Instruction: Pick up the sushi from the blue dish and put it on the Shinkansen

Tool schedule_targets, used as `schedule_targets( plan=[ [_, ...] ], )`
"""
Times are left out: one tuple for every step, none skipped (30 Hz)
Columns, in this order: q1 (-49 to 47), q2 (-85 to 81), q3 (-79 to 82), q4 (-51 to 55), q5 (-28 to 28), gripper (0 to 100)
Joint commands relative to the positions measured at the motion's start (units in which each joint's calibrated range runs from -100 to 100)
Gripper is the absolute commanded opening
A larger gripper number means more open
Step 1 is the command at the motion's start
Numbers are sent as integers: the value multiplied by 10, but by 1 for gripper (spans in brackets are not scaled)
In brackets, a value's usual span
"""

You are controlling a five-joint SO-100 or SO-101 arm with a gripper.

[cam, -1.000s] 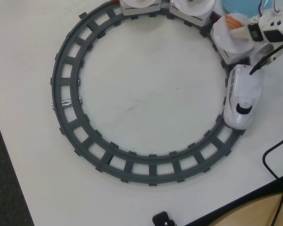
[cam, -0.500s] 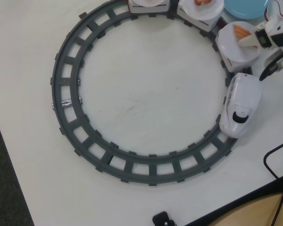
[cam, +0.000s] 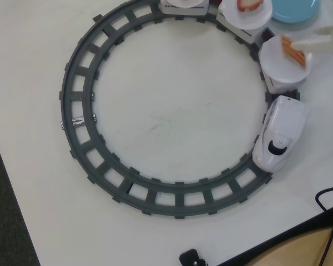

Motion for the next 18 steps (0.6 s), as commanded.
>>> schedule_targets(
  plan=[
    [49,-72,-8,-73,-117,27],
    [79,-82,-5,-93,-156,27],
    [110,-92,2,-111,-198,27],
    [145,-102,15,-126,-239,27],
    [180,-108,36,-138,-279,27],
    [214,-116,64,-144,-314,27],
    [240,-122,94,-149,-344,27],
    [263,-127,129,-154,-369,27],
    [280,-131,164,-161,-384,27],
    [290,-134,201,-168,-391,27],
    [296,-140,235,-176,-391,27],
    [299,-148,268,-180,-391,27],
    [300,-158,296,-182,-391,27],
    [300,-172,319,-179,-391,27],
    [300,-188,340,-174,-391,27],
    [301,-208,361,-168,-391,27],
    [301,-232,382,-160,-391,27],
    [298,-258,402,-148,-391,27]
  ],
)
